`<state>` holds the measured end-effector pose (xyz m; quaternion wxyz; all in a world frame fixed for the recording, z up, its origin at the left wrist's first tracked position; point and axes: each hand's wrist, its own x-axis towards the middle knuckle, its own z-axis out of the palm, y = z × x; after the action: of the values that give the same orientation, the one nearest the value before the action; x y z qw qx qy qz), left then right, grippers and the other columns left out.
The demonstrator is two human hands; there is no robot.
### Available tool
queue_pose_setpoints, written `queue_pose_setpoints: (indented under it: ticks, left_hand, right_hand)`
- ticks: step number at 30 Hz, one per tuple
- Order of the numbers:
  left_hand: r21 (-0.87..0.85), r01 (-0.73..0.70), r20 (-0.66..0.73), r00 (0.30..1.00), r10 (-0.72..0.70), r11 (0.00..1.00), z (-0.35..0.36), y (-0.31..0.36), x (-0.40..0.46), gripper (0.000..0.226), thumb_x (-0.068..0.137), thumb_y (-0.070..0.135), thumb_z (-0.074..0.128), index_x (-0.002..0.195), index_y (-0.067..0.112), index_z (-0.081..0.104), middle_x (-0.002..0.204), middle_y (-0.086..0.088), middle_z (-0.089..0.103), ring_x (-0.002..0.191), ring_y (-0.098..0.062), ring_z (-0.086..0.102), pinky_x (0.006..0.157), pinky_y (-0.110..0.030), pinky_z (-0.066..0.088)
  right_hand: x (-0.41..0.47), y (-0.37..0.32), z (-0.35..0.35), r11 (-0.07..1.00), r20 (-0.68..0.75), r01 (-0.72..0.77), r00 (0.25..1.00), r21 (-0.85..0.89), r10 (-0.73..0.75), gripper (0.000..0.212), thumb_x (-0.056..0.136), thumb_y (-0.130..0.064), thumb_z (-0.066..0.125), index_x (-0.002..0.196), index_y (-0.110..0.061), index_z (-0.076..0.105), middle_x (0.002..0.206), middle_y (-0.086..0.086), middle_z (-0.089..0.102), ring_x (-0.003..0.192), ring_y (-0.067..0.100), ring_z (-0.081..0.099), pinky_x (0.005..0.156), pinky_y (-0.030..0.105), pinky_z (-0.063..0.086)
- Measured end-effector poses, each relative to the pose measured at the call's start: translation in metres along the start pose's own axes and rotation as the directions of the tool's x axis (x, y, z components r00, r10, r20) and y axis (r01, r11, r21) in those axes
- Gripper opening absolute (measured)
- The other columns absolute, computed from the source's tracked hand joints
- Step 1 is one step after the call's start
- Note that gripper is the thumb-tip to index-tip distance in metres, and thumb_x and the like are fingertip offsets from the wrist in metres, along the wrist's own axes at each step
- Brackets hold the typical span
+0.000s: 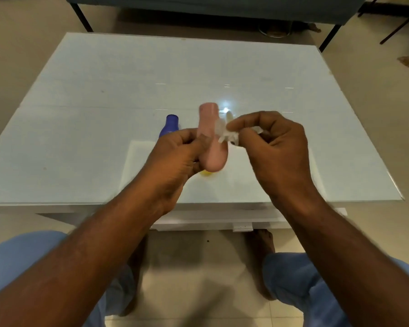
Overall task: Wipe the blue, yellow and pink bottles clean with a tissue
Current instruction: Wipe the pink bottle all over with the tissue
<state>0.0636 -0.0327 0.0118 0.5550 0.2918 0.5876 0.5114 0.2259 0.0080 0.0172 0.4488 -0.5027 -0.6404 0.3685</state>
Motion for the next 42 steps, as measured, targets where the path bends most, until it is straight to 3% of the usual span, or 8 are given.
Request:
queue_pose_setpoints:
  ticks: [3, 9, 15, 22, 25, 29, 38, 42]
  left_hand:
    - [0.138, -0.025, 0.055, 0.998, 0.018, 0.99, 0.008, -0.005, -0.005, 0.04, 0.095, 0.032, 0.066, 0.132, 0.015, 0.066, 0.119, -0.001, 0.074, 0.109, -0.023, 0.073, 0.094, -0.041, 0.062]
    - [-0.101, -0.008, -0.098, 0.995, -0.002, 0.995, 0.001, 0.004, -0.001, 0.025, 0.099, 0.028, 0.062, 0.121, 0.016, 0.066, 0.123, -0.005, 0.074, 0.104, -0.022, 0.076, 0.096, -0.04, 0.061]
    - [-0.07, -0.024, -0.025, 0.999, 0.022, 0.997, 0.0, 0.005, 0.0, 0.037, 0.091, 0.034, 0.068, 0.124, 0.017, 0.067, 0.118, -0.002, 0.076, 0.106, -0.022, 0.076, 0.09, -0.037, 0.063]
    - [-0.063, -0.065, -0.017, 0.998, 0.064, 0.996, 0.002, 0.003, -0.003, 0.049, 0.085, 0.034, 0.069, 0.129, 0.013, 0.065, 0.119, -0.002, 0.076, 0.104, -0.019, 0.077, 0.09, -0.038, 0.063]
    - [-0.147, -0.067, -0.073, 0.996, 0.056, 0.987, -0.002, 0.006, -0.001, 0.029, 0.094, 0.028, 0.066, 0.12, 0.016, 0.067, 0.118, -0.002, 0.076, 0.103, -0.02, 0.077, 0.083, -0.031, 0.064]
    - [-0.288, -0.064, -0.133, 0.991, 0.026, 0.956, -0.004, 0.01, 0.001, 0.006, 0.099, 0.025, 0.063, 0.101, 0.021, 0.067, 0.088, 0.007, 0.082, 0.091, -0.016, 0.08, 0.07, -0.024, 0.062]
    - [-0.414, -0.071, -0.047, 0.997, 0.056, 0.907, -0.002, 0.011, 0.002, 0.037, 0.094, 0.014, 0.068, 0.13, 0.012, 0.061, 0.118, -0.008, 0.078, 0.105, -0.028, 0.077, 0.082, -0.036, 0.064]
    - [-0.286, -0.085, -0.055, 0.996, 0.072, 0.955, -0.003, 0.006, 0.002, 0.032, 0.091, 0.014, 0.072, 0.121, 0.023, 0.066, 0.114, -0.006, 0.078, 0.102, -0.026, 0.078, 0.084, -0.039, 0.064]
  right_hand:
    - [0.001, 0.002, 0.0, 0.999, -0.029, -0.034, 0.999, 0.024, 0.034, 0.014, 0.099, -0.013, 0.074, 0.106, -0.02, 0.083, 0.106, -0.003, 0.081, 0.102, 0.014, 0.077, 0.093, 0.04, 0.066]
    - [-0.006, -0.002, 0.006, 1.0, 0.068, -0.027, 0.997, -0.008, 0.028, 0.036, 0.095, -0.044, 0.067, 0.084, -0.016, 0.084, 0.081, -0.003, 0.079, 0.084, 0.023, 0.077, 0.08, 0.052, 0.065]
    - [-0.004, -0.003, 0.008, 0.999, -0.016, -0.034, 0.999, 0.014, 0.034, 0.007, 0.101, -0.03, 0.073, 0.1, -0.028, 0.08, 0.101, -0.007, 0.079, 0.097, 0.012, 0.075, 0.085, 0.028, 0.064]
    - [-0.003, -0.002, 0.006, 0.998, 0.053, -0.047, 0.998, 0.047, 0.045, 0.013, 0.101, -0.022, 0.076, 0.112, -0.019, 0.082, 0.104, -0.006, 0.082, 0.096, 0.008, 0.078, 0.084, 0.019, 0.063]
    - [-0.003, -0.004, 0.005, 0.997, 0.072, -0.057, 0.996, 0.054, 0.053, 0.009, 0.099, -0.022, 0.077, 0.104, -0.018, 0.084, 0.094, -0.007, 0.082, 0.088, 0.01, 0.079, 0.082, 0.024, 0.065]
    - [-0.006, -0.004, 0.007, 0.996, 0.121, -0.085, 0.989, 0.04, 0.08, 0.012, 0.097, -0.024, 0.08, 0.104, -0.015, 0.083, 0.096, -0.001, 0.082, 0.09, 0.018, 0.08, 0.087, 0.037, 0.068]
    - [-0.008, -0.001, 0.005, 0.969, 0.044, -0.177, 0.984, 0.173, 0.172, 0.008, 0.095, -0.022, 0.082, 0.1, -0.018, 0.079, 0.101, -0.003, 0.08, 0.098, 0.022, 0.079, 0.096, 0.049, 0.066]
    - [-0.003, -0.001, 0.002, 0.956, -0.026, -0.183, 0.981, 0.23, 0.194, 0.008, 0.095, -0.021, 0.082, 0.102, -0.02, 0.079, 0.103, -0.005, 0.08, 0.1, 0.014, 0.078, 0.096, 0.036, 0.066]
